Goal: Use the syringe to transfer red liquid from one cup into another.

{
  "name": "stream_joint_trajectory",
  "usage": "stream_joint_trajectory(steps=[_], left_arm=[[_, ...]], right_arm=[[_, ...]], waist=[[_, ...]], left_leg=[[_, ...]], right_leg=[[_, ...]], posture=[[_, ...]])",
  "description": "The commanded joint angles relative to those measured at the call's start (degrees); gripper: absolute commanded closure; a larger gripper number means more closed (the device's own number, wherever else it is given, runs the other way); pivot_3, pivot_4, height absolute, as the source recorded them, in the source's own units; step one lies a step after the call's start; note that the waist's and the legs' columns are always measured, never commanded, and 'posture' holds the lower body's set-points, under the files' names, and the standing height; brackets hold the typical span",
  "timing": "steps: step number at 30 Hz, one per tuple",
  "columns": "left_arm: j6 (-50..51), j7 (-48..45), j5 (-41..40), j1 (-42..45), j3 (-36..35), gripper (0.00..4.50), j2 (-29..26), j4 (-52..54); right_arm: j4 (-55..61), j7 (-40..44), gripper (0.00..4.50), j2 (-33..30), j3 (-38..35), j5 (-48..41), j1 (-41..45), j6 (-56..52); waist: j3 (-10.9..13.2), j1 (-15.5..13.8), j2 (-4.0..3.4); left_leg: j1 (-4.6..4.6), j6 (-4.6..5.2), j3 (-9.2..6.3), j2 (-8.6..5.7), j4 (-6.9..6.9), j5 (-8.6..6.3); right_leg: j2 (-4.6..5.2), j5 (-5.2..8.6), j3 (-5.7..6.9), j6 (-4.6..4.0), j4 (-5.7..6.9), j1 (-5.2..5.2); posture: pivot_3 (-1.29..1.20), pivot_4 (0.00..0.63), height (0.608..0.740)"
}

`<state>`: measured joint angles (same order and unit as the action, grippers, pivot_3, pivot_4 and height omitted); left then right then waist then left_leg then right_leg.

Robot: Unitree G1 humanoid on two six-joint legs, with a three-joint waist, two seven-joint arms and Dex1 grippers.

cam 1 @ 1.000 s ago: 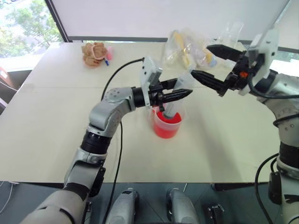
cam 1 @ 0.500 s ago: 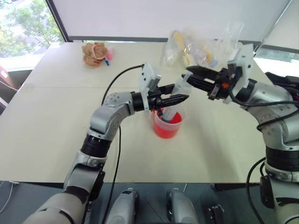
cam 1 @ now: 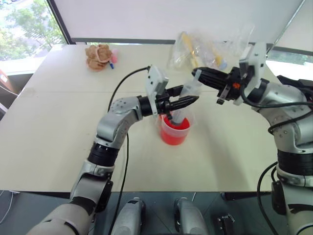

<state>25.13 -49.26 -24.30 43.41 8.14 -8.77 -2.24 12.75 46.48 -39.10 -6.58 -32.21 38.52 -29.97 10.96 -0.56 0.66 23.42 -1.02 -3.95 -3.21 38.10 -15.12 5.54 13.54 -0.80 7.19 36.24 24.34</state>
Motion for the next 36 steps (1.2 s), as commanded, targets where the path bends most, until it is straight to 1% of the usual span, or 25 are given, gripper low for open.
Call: stream_joint_trajectory(steps=[1, 12, 15, 17, 18, 21, 26, 28, 29, 30, 34, 36], left_arm=[[0.02, -2.51, 0.21, -1.28, 3.37, 3.06, 0.13, 1.53], [-0.05, -2.73, -0.2, -1.6, 3.2, 3.06, 0.19, 1.64], [0.11, -2.05, -0.84, -0.63, 2.11, 3.06, 0.75, 1.28], [0.35, -1.48, -1.29, 0.22, 1.09, 3.06, 1.09, 1.15], [0.57, -1.18, -1.59, 0.78, 0.41, 3.06, 1.11, 1.22], [2.0, -0.2, -3.01, 2.32, -1.99, 3.06, 0.88, 2.13], [4.8, 1.85, -5.81, 4.36, -5.39, 3.06, 0.06, 3.24], [5.39, 2.03, -6.19, 4.69, -5.9, 3.06, -0.47, 3.35], [5.51, 2.05, -6.24, 4.74, -5.95, 3.06, -0.62, 3.37], [5.76, 2.31, -6.46, 4.87, -6.19, 3.06, -0.66, 3.24], [7.54, 4.16, -8.97, 6.94, -8.64, 3.06, -0.06, 2.2], [10.01, 6.09, -12.76, 9.93, -11.93, 3.06, 0.98, 0.63]], right_arm=[[-1.49, -2.89, 4.45, -1.5, -4.74, 1.65, 3.78, 2.82], [-2.31, -2.53, 4.45, -2.29, -5.1, 1.11, 4.14, 3.41], [-1.46, -1.63, 3.43, -2.57, -5.01, -0.29, 3.0, 2.1], [-0.93, -2.29, 2.37, -2.97, -5.09, 0.02, 2.04, 1.28], [0.05, -1.54, 1.93, -3.71, -5.25, -0.47, 0.7, 0.67], [1.99, -1.62, 1.93, -4.76, -8.28, -3.8, -2.54, -2.63], [2.8, 0.04, 1.93, -6.3, -18.85, -17.12, -9.44, -11.83], [0.85, -1.13, 1.93, -5.47, -23.48, -21.86, -10.2, -13.47], [0.23, -1.77, 1.93, -5.19, -24.58, -23.01, -10.17, -13.69], [-0.5, -2.67, 1.93, -4.92, -25.15, -23.05, -10.15, -13.45], [-0.71, -3.7, 1.93, -4.88, -22.37, -19.09, -11.64, -11.17], [-0.99, -3.74, 1.93, -4.73, -21.08, -17.76, -11.55, -10.02]], waist=[[0.0, 0.0, 0.0], [0.0, 0.0, 0.0], [0.0, -0.02, 0.0], [0.0, -0.1, 0.0], [0.0, -0.14, 0.0], [0.0, -0.13, 0.0], [0.01, -0.17, 0.01], [0.0, -0.06, 0.0], [0.0, 0.01, -0.01], [-0.02, 0.03, -0.03], [-0.02, 0.1, -0.03], [-0.02, 0.06, -0.03]], left_leg=[[0.0, 0.0, 0.0, 0.0, 0.0, 0.0], [0.0, 0.0, 0.0, 0.0, 0.0, 0.0], [0.0, 0.0, 0.0, 0.0, 0.0, 0.0], [0.0, 0.01, 0.0, 0.0, 0.0, 0.0], [0.0, 0.01, 0.0, 0.0, 0.0, -0.01], [0.01, 0.03, 0.0, 0.01, 0.0, -0.02], [0.02, 0.09, 0.0, 0.03, 0.0, -0.05], [0.01, 0.1, 0.0, 0.04, 0.0, -0.06], [0.0, 0.11, 0.02, 0.04, 0.0, -0.06], [-0.02, 0.11, 0.06, 0.04, 0.0, -0.06], [-0.05, 0.11, 0.15, 0.04, 0.0, -0.06], [-0.05, 0.11, 0.16, 0.04, 0.0, -0.06]], right_leg=[[0.0, 0.0, 0.0, 0.0, 0.0, 0.0], [0.0, 0.0, 0.0, 0.0, 0.0, 0.0], [0.0, 0.0, 0.0, 0.0, 0.0, 0.0], [0.0, 0.0, 0.0, 0.0, 0.0, 0.0], [0.01, 0.0, 0.0, 0.0, -0.01, 0.0], [0.01, 0.0, 0.0, 0.0, -0.01, 0.0], [0.02, 0.0, -0.02, 0.0, -0.01, -0.01], [0.01, 0.0, -0.02, 0.0, -0.01, -0.01], [0.01, 0.0, -0.03, 0.0, -0.01, -0.01], [0.01, 0.0, -0.05, 0.0, 0.0, -0.01], [0.0, 0.0, -0.08, 0.0, 0.03, -0.01], [0.0, 0.0, -0.08, 0.01, 0.03, -0.01]], posture=[[0.0, 0.15, 0.737], [0.0, 0.15, 0.737], [0.0, 0.15, 0.737], [0.0, 0.15, 0.737], [0.0, 0.15, 0.737], [0.0, 0.15, 0.737], [0.0, 0.15, 0.737], [0.0, 0.15, 0.737], [0.0, 0.15, 0.737], [0.0, 0.15, 0.737], [0.0, 0.15, 0.737], [0.0, 0.15, 0.737]])
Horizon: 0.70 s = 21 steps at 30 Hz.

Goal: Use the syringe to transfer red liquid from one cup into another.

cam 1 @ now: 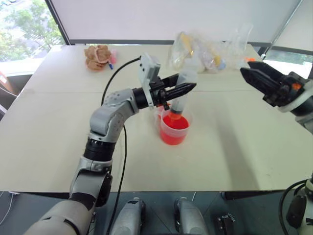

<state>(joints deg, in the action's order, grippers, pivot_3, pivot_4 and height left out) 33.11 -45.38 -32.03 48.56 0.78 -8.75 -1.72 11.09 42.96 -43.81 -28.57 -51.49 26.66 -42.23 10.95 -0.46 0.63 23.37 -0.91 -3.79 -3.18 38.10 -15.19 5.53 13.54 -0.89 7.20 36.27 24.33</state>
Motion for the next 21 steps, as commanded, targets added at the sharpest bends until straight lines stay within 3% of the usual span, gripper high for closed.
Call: stream_joint_trajectory(steps=[1, 7, 11, 17, 21], left_arm=[[2.47, 2.37, -5.98, 6.08, -5.49, 3.06, 1.02, -0.83], [-2.76, -0.19, -3.98, 14.51, -7.19, 3.06, -0.89, -10.34], [-12.66, -3.08, 1.75, 20.13, -5.99, 3.06, -1.74, -23.68], [-24.31, -6.31, 8.68, 22.4, -4.06, 3.06, -0.1, -39.99], [-25.83, -6.8, 8.71, 22.8, -5.67, 3.06, 0.94, -45.15]], right_arm=[[0.19, -0.29, 1.93, -0.06, 1.2, 2.09, 0.59, 2.85], [-3.38, 0.01, 1.93, -0.71, 3.04, 5.55, 3.38, 6.64], [-7.66, -1.21, 1.93, 0.06, 5.95, 11.29, 7.73, 12.12], [-12.61, -2.02, 1.93, 2.41, 11.83, 19.49, 13.97, 20.56], [-14.8, -3.58, 1.93, 4.6, 15.42, 24.71, 18.07, 25.52]], waist=[[0.0, -0.08, 0.0], [0.0, -0.12, 0.0], [0.0, -0.04, 0.0], [0.01, 0.16, 0.01], [0.01, 0.26, 0.02]], left_leg=[[0.01, 0.0, 0.0, 0.0, 0.01, 0.0], [0.01, 0.02, 0.13, -0.06, 0.04, -0.01], [0.0, 0.02, 0.29, -0.08, 0.04, -0.01], [0.0, 0.02, 0.31, -0.08, 0.02, -0.01], [0.07, 0.02, 0.32, -0.08, 0.02, -0.01]], right_leg=[[0.0, 0.0, 0.0, 0.0, 0.0, 0.0], [0.0, -0.02, -0.01, 0.04, -0.02, 0.0], [-0.01, -0.03, -0.01, 0.05, -0.02, 0.0], [-0.01, -0.03, -0.01, 0.07, -0.03, 0.0], [-0.01, -0.05, -0.01, 0.1, -0.05, 0.09]], posture=[[0.0, 0.15, 0.737], [0.0, 0.15, 0.737], [0.0, 0.15, 0.737], [0.0, 0.15, 0.737], [0.0, 0.15, 0.737]])
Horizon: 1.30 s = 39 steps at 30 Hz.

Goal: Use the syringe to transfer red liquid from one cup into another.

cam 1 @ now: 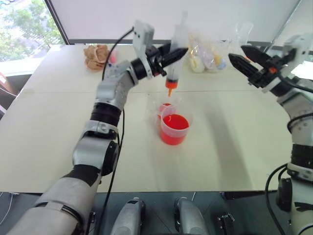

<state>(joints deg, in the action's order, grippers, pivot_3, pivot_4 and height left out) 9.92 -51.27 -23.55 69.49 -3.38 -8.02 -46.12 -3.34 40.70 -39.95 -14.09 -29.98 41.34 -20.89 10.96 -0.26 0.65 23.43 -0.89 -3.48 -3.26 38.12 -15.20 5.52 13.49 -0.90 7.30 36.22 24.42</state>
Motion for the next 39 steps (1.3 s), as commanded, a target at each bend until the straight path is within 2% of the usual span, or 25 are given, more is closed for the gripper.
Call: stream_joint_trajectory(steps=[1, 13, 26, 36, 39], left_arm=[[-3.19, -1.27, 0.46, 1.8, -1.49, 3.06, 0.25, -1.05], [-5.63, -3.41, 3.14, -1.54, 0.68, 3.06, 0.29, 2.24], [-7.53, -6.53, 6.09, -3.73, 2.91, 3.06, 0.41, 4.03], [-4.13, -5.84, 2.75, -2.9, -0.38, 3.06, 0.92, 5.32], [-5.15, -6.78, 4.4, -3.59, 1.11, 3.06, 0.34, 5.48]], right_arm=[[-0.98, -1.86, 1.93, 1.26, 1.29, 4.05, 4.17, 5.02], [-7.91, 1.87, 1.93, 8.61, 7.17, 7.0, 13.81, 11.0], [-14.91, 6.19, 1.93, 11.88, 8.72, 8.82, 16.96, 14.46], [-19.38, 8.01, 1.93, 12.39, 9.53, 11.7, 17.38, 16.76], [-19.39, 7.98, 1.93, 12.81, 9.31, 11.5, 17.73, 16.87]], waist=[[0.0, 0.09, 0.0], [0.0, 1.08, 0.0], [0.0, 1.14, 0.0], [0.0, 1.14, -0.01], [0.0, 1.19, -0.01]], left_leg=[[0.0, 0.0, 0.0, 0.0, 0.0, 0.0], [0.01, 0.0, -0.03, 0.0, -0.02, 0.0], [0.0, 0.0, -0.04, 0.01, -0.02, 0.0], [0.01, -0.01, -0.05, 0.0, -0.02, 0.0], [0.01, -0.01, -0.06, 0.01, -0.02, 0.0]], right_leg=[[0.0, 0.0, 0.0, 0.0, 0.0, 0.01], [0.01, -0.01, -0.04, 0.02, 0.02, 0.04], [0.0, -0.01, -0.04, 0.02, 0.04, 0.06], [0.01, -0.02, -0.06, 0.03, 0.04, 0.07], [0.0, -0.02, -0.05, 0.03, 0.05, 0.08]], posture=[[0.0, 0.15, 0.737], [0.0, 0.15, 0.737], [0.0, 0.15, 0.737], [0.0, 0.15, 0.737], [0.0, 0.15, 0.737]])
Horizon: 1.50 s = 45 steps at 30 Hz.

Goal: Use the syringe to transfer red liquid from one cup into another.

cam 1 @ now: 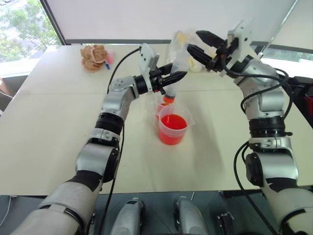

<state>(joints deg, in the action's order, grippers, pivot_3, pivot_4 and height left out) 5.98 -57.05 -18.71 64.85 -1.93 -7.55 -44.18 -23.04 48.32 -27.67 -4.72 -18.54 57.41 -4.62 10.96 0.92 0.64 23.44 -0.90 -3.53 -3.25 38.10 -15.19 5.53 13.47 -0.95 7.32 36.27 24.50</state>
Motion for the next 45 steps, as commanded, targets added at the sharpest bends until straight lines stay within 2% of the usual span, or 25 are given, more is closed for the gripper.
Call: stream_joint_trajectory(steps=[1, 6, 9, 12, 13, 33, 45], left_arm=[[-1.52, -1.18, 0.0, 0.83, 0.07, 3.06, -0.18, 3.39], [-3.39, -1.71, 2.04, -0.06, 1.74, 3.06, -0.21, 2.94], [-3.85, -1.75, 2.41, -0.12, 1.82, 3.06, -0.15, 2.72], [-4.03, -1.45, 2.52, 0.09, 1.51, 3.06, -0.22, 2.42], [-4.01, -1.26, 2.42, 0.21, 1.31, 3.06, -0.25, 2.33], [-2.17, 0.73, -0.08, 3.46, -2.11, 3.06, -0.65, 5.59], [-0.55, 1.12, -0.35, 2.27, -2.3, 3.06, -0.52, 8.11]], right_arm=[[0.38, 0.34, 1.93, 0.75, -0.08, -0.05, 1.86, 0.59], [0.01, 0.63, 1.93, 1.92, -0.02, -0.04, 2.84, 1.27], [-0.64, 0.96, 2.74, 2.8, 0.07, 0.09, 3.51, 1.88], [-0.64, 1.6, 4.34, 3.56, 0.33, 0.08, 3.63, 2.04], [-0.49, 1.86, 4.43, 3.72, 0.46, 0.01, 3.59, 2.01], [0.34, 1.89, 4.43, 6.44, 2.23, 0.26, 0.66, -0.08], [3.78, 2.44, 4.43, 9.18, 4.3, 0.56, -4.31, -3.12]], waist=[[0.0, 0.03, 0.0], [0.0, 0.14, 0.0], [0.0, 0.1, 0.0], [0.0, 0.11, 0.0], [0.0, 0.11, 0.0], [-0.01, 0.13, -0.01], [-0.01, 0.12, -0.01]], left_leg=[[0.0, 0.0, 0.0, 0.0, 0.0, 0.0], [-0.01, -0.03, -0.02, 0.0, 0.0, 0.01], [0.0, -0.1, -0.02, 0.01, 0.0, 0.06], [0.0, -0.1, -0.03, 0.01, 0.0, 0.06], [-0.01, -0.1, -0.04, 0.01, 0.0, 0.06], [0.0, -0.1, -0.05, 0.0, 0.0, 0.06], [0.0, -0.11, -0.05, 0.0, 0.0, 0.06]], right_leg=[[0.0, 0.0, 0.0, 0.0, 0.0, 0.0], [0.0, 0.0, -0.01, 0.0, 0.02, 0.01], [0.0, 0.0, -0.02, 0.0, 0.02, 0.02], [0.0, 0.0, -0.03, 0.0, 0.02, 0.03], [0.0, 0.0, -0.03, 0.0, 0.04, 0.03], [0.0, 0.0, -0.05, 0.0, 0.07, 0.06], [0.0, 0.0, -0.06, 0.0, 0.09, 0.06]], posture=[[0.0, 0.15, 0.737], [0.0, 0.15, 0.737], [0.0, 0.15, 0.737], [0.0, 0.15, 0.737], [0.0, 0.15, 0.737], [0.0, 0.15, 0.737], [0.0, 0.15, 0.737]])
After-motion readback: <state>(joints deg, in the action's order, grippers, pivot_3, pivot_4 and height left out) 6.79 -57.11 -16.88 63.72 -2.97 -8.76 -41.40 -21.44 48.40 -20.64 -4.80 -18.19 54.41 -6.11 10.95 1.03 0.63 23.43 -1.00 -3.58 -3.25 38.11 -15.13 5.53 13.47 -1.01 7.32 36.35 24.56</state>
